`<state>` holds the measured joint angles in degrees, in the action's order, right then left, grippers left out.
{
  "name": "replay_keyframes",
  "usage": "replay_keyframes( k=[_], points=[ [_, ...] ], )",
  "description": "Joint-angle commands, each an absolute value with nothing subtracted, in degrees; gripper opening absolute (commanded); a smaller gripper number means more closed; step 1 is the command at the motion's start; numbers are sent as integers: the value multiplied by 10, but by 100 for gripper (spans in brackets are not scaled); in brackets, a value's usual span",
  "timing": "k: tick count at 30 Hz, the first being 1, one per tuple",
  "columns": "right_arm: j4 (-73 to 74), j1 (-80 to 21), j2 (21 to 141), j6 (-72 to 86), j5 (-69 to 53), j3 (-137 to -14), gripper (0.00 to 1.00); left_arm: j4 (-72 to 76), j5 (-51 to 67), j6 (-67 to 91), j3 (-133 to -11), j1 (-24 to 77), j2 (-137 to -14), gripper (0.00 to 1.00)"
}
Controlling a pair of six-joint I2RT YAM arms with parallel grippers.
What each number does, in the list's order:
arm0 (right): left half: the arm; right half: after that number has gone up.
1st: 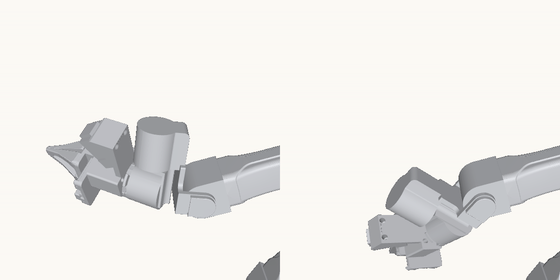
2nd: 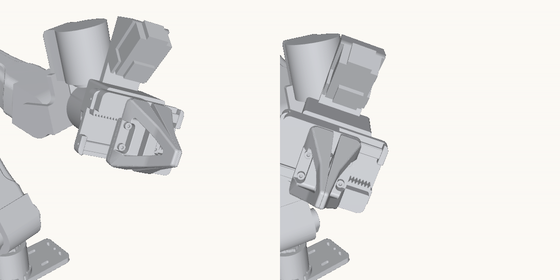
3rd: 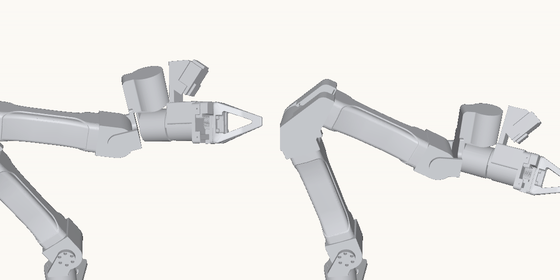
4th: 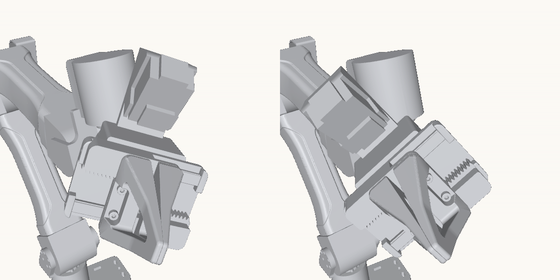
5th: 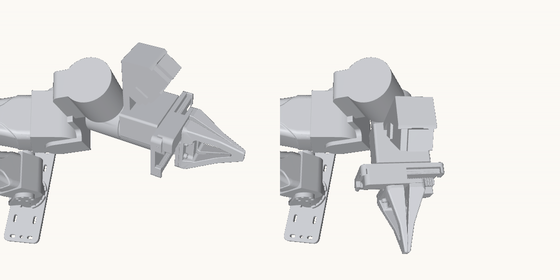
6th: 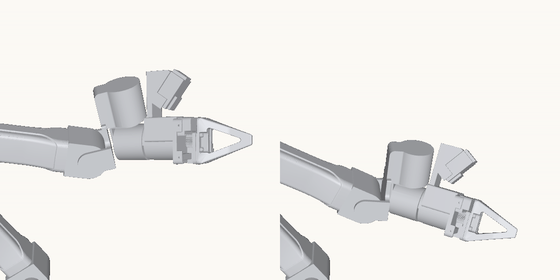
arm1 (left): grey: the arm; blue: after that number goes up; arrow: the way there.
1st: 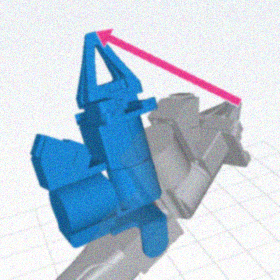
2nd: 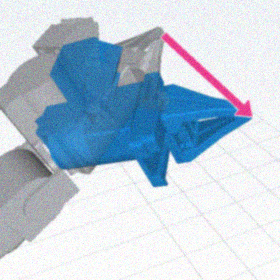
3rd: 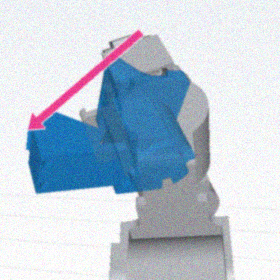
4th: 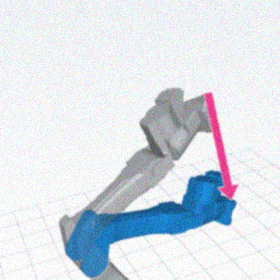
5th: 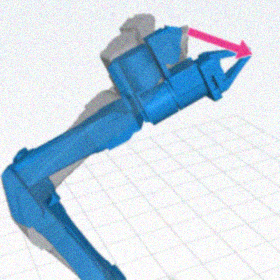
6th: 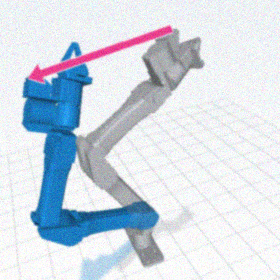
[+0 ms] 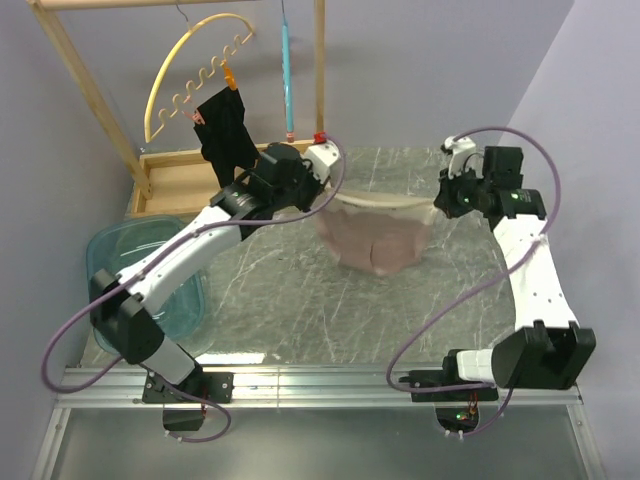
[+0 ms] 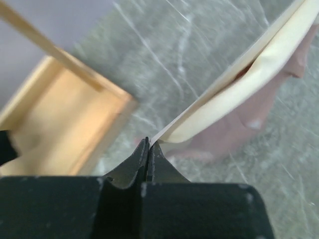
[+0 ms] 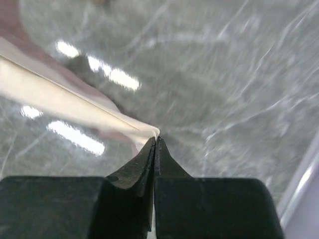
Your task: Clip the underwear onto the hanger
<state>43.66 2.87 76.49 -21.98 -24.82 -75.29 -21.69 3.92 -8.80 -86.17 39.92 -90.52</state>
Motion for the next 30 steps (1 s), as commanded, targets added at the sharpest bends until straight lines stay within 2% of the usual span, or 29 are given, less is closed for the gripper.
replay_keyframes(
  k=[1,9,16,21,27,30],
  points=[
    [418,32,716,-225,-273,-799,0,-220,-30,-123,-878,392,-862,0],
    [468,22,618,-277,-312,-758,0,-304,25,-126,-818,388,-730,0],
    [552,-3,489,-340,-379,-702,0,-366,128,-121,-730,388,-599,0],
    [637,-41,427,-374,-440,-685,0,-425,247,-111,-700,386,-527,0],
    [550,-75,431,-312,-412,-612,0,-466,280,-105,-688,386,-576,0],
    [463,-105,528,-273,-335,-563,0,-436,246,-77,-659,386,-655,0]
  ],
)
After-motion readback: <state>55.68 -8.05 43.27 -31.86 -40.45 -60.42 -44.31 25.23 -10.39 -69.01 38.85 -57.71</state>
